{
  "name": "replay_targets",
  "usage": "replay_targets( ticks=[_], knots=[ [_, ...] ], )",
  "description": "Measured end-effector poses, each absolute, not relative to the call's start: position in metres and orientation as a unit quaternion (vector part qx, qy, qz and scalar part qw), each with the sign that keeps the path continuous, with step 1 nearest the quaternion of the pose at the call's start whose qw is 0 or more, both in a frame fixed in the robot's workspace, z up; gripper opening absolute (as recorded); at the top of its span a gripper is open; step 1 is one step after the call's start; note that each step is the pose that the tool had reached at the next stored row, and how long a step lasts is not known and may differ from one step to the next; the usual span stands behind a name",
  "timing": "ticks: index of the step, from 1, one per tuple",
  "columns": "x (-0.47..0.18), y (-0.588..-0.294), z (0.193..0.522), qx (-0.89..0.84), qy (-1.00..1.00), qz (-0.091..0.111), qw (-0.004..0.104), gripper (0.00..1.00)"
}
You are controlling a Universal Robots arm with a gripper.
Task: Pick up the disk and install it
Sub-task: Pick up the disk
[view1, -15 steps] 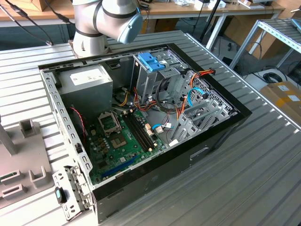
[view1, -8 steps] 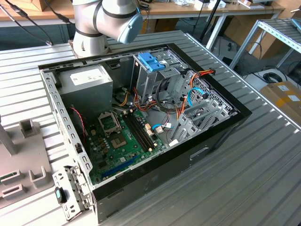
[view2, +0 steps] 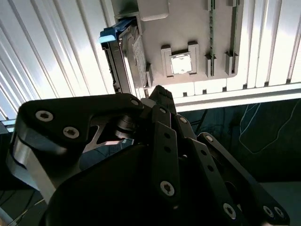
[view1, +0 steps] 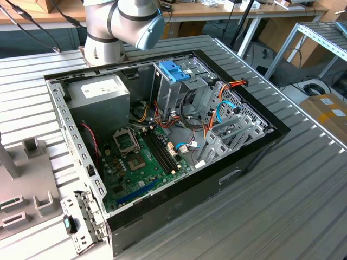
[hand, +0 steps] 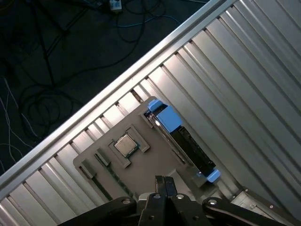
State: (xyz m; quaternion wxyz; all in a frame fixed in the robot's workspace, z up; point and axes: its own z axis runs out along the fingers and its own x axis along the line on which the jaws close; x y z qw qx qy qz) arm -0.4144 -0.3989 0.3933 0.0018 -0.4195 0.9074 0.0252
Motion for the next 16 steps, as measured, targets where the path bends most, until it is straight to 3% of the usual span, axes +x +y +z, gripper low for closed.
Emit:
replay_targets(
  ticks=[16],
  knots=[
    [-0.4144,-0.3989,0.3933,-0.469,0.883,0.025,0.0,0.1]
  ],
)
